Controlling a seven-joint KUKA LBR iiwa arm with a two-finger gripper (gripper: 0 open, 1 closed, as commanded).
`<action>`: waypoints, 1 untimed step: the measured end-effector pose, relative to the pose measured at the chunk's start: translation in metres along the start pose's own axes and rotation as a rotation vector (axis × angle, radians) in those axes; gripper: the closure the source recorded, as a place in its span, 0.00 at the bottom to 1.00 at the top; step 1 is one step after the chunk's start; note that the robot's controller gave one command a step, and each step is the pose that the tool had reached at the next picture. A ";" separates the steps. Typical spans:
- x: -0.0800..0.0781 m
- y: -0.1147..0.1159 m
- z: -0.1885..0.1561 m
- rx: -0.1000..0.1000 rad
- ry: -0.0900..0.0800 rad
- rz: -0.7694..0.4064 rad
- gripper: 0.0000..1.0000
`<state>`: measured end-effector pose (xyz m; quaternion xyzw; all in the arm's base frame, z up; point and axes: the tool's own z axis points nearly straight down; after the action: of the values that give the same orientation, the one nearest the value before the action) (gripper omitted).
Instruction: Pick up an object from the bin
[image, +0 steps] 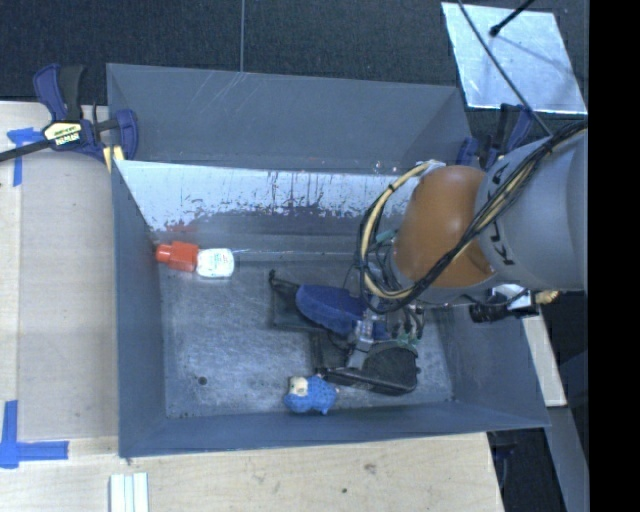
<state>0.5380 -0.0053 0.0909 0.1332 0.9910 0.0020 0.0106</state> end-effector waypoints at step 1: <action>-0.005 0.000 -0.002 -0.002 -0.019 -0.001 1.00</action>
Offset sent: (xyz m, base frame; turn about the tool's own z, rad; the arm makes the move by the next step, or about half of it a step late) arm 0.0000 0.0000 0.0000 0.0000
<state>0.5423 -0.0064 0.0932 0.1326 0.9910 0.0016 0.0199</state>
